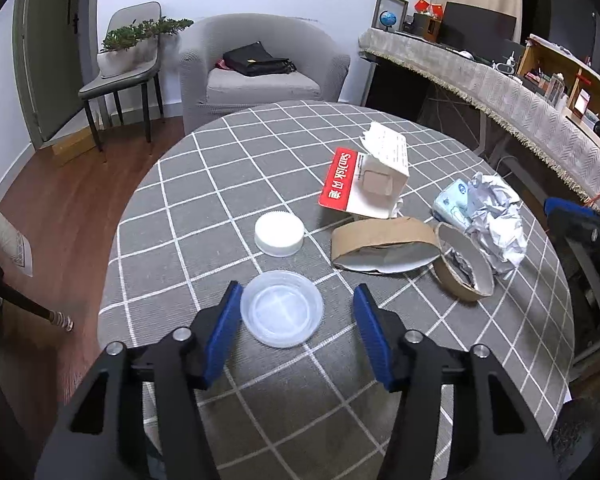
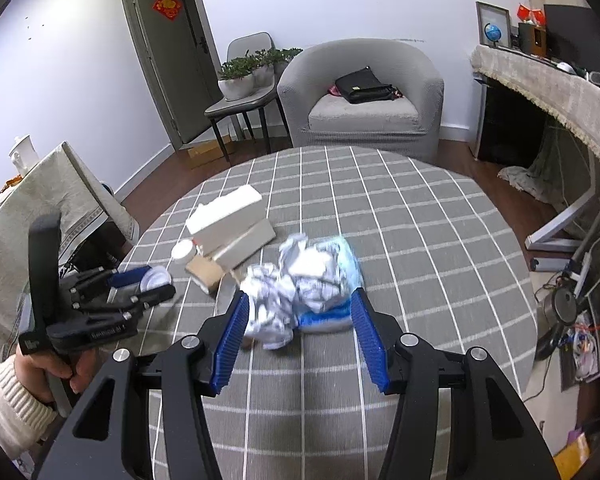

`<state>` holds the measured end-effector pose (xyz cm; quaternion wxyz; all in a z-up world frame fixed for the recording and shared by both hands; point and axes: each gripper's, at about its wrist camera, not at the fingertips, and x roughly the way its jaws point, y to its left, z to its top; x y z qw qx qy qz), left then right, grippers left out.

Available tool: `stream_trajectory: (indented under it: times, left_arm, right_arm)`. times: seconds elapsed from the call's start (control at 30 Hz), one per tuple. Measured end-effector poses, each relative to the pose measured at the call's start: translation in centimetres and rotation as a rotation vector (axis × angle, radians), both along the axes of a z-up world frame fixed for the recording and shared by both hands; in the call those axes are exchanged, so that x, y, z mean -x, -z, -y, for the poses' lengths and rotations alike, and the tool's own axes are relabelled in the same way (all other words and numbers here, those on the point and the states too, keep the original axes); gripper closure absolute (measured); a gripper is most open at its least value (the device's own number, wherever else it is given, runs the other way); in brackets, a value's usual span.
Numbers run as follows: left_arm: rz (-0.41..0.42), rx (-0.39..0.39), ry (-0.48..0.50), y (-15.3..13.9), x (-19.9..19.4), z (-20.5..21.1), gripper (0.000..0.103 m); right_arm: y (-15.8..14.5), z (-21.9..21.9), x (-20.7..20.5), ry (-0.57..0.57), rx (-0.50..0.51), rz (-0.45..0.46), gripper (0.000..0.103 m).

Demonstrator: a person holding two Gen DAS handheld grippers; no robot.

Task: Collect trash
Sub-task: 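Grasp the clear plastic lid with the left tool while the right tool grasps the crumpled foil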

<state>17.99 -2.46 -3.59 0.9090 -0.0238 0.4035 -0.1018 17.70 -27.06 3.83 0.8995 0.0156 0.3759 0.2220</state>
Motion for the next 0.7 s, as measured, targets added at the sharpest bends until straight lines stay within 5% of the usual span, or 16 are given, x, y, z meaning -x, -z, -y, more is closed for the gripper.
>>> stream_trajectory:
  times: [0.3, 0.7]
  left_arm:
    - [0.022, -0.002, -0.011, 0.2, 0.0, 0.1, 0.060]
    - [0.051, 0.041, -0.014, 0.0, 0.0, -0.3, 0.061]
  right_arm:
    - [0.1, -0.9, -2.9, 0.036, 0.014, -0.024, 0.047]
    - [2.7, -2.0, -5.2, 0.084, 0.064, -0.102, 0.047]
